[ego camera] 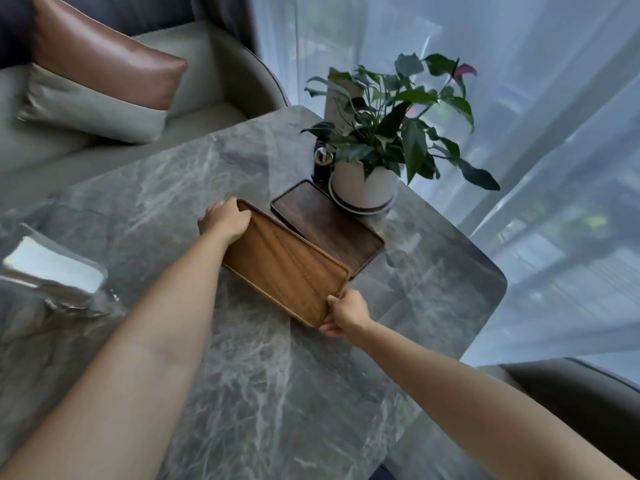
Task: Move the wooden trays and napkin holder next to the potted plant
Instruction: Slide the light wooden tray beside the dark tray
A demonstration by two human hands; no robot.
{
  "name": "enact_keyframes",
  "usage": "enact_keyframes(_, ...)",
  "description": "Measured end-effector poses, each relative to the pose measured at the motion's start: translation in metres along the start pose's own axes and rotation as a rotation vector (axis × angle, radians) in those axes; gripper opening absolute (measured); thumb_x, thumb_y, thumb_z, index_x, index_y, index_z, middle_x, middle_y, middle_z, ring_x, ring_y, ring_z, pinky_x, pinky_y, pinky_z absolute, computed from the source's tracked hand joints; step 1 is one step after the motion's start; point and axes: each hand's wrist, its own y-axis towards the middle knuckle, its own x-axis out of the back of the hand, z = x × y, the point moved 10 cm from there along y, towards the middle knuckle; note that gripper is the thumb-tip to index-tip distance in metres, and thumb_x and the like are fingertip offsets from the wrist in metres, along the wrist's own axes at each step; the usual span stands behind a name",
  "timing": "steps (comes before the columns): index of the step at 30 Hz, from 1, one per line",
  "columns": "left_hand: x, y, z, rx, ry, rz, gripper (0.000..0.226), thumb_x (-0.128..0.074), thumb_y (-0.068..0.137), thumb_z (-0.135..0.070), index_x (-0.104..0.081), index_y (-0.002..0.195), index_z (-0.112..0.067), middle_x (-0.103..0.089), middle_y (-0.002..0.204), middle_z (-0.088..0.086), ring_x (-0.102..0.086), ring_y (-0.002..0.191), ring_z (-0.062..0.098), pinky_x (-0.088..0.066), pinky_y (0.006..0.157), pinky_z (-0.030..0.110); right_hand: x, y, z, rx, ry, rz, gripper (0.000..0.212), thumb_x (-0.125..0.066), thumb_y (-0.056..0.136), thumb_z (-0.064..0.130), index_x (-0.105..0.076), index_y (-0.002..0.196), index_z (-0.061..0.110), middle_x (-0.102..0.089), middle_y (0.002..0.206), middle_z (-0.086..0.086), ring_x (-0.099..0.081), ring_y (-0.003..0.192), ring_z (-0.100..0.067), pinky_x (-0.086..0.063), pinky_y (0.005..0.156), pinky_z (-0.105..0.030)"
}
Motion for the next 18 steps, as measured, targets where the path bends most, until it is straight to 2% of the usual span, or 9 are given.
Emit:
enact_keyframes(4, -0.027, 0.008, -0.003, 0.006, 0.033, 0.057, 0.050, -0.039, 0.093, -0.029, -0.040, 0.139, -0.011, -0.041, 0.145, 0.016, -0.039, 0.130, 0.036, -0.033, 0.106, 0.044, 0.001, 0.013, -0.019, -0.086, 0.002, 0.010, 0.019, -0.037, 0.097, 0.018, -0.045, 0.093, 0.002, -0.057, 0.056, -0.012, -0.056, 0.037, -0.015, -0.049, 0.034, -0.022)
enact_keyframes(6, -0.038, 0.011, -0.004, 0.009, 0.043, 0.080, 0.049, -0.041, 0.091, -0.026, -0.042, 0.137, -0.010, -0.042, 0.144, 0.016, -0.040, 0.130, 0.036, -0.035, 0.106, 0.043, -0.002, 0.018, -0.026, -0.125, 0.016, 0.024, 0.027, -0.037, 0.097, 0.019, -0.049, 0.083, -0.001, -0.057, 0.054, -0.012, -0.055, 0.032, -0.013, -0.049, 0.034, -0.022)
enact_keyframes(9, -0.050, 0.016, -0.004, 0.028, 0.064, 0.105, 0.051, -0.042, 0.090, -0.023, -0.039, 0.139, -0.010, -0.038, 0.146, 0.017, -0.037, 0.133, 0.036, -0.033, 0.110, 0.045, -0.007, 0.024, -0.033, -0.166, 0.047, 0.037, 0.033, -0.038, 0.096, 0.018, -0.045, 0.067, 0.004, -0.056, 0.055, -0.013, -0.055, 0.037, -0.015, -0.049, 0.037, -0.024)
enact_keyframes(18, -0.070, 0.038, -0.010, -0.013, 0.132, 0.158, 0.052, -0.040, 0.088, -0.017, -0.038, 0.138, -0.004, -0.038, 0.146, 0.017, -0.034, 0.134, 0.035, -0.031, 0.111, 0.047, -0.015, 0.034, -0.032, -0.232, 0.077, 0.062, 0.041, -0.040, 0.096, 0.019, -0.049, 0.061, 0.001, -0.056, 0.052, -0.012, -0.053, 0.029, -0.011, -0.048, 0.035, -0.021)
